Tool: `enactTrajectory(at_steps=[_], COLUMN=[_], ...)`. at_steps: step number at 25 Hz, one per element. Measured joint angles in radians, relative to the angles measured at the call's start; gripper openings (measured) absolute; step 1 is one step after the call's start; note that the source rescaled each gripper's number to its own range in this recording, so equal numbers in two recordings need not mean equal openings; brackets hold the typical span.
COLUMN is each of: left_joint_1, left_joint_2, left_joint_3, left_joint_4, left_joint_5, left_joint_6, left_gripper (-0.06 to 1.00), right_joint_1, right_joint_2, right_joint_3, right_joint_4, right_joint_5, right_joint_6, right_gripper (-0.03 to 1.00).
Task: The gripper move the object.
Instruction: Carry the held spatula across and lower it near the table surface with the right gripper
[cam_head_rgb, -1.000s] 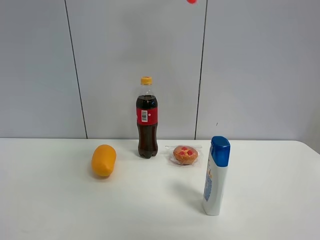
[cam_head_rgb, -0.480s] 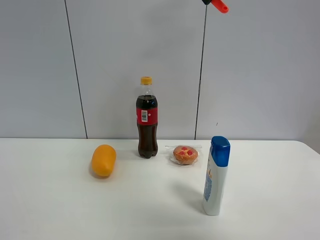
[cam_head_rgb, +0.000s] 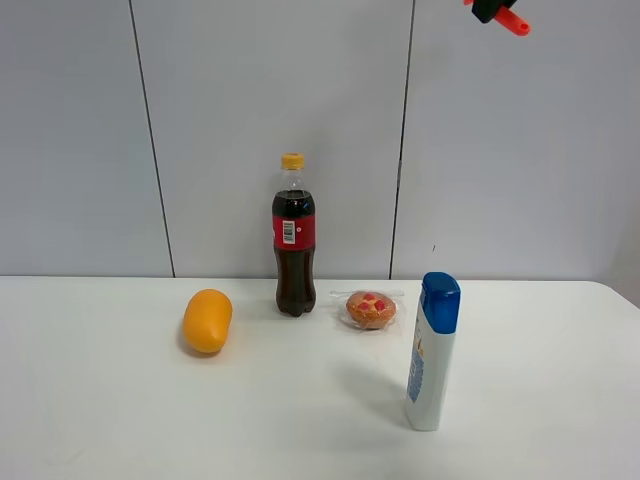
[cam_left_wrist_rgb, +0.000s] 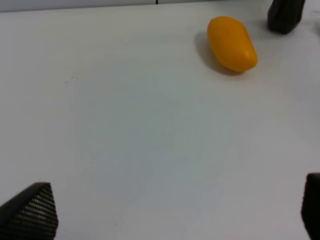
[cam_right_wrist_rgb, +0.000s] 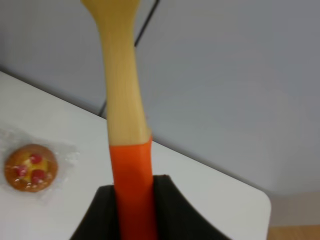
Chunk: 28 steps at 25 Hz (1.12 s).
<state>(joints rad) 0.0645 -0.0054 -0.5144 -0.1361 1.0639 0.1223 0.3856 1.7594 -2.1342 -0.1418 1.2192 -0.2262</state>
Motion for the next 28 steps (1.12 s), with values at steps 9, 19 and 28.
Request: enactTrajectory(at_steps=[9, 19, 28], left_joint_1=[0.0, 0.0, 0.0], left_joint_2=[0.0, 0.0, 0.0], left_joint_3=[0.0, 0.0, 0.0], left_joint_4=[0.0, 0.001, 0.001], left_joint_5=[0.0, 0.0, 0.0], left_joint_6=[0.001, 0.001, 0.0], left_gripper=[1.0, 1.0, 1.0], right_joint_1=[-0.084, -0.084, -0.104], right_joint_2=[0.0, -0.008, -0.008], right_joint_3=[0.008, 0.285, 0.489], right_joint_4=[0.082, 0.082, 0.089], right_joint_5=[0.001, 0.006, 0.004], right_joint_6=[0.101, 0.117, 0.159], right_gripper=[0.0, 0.0, 0.0])
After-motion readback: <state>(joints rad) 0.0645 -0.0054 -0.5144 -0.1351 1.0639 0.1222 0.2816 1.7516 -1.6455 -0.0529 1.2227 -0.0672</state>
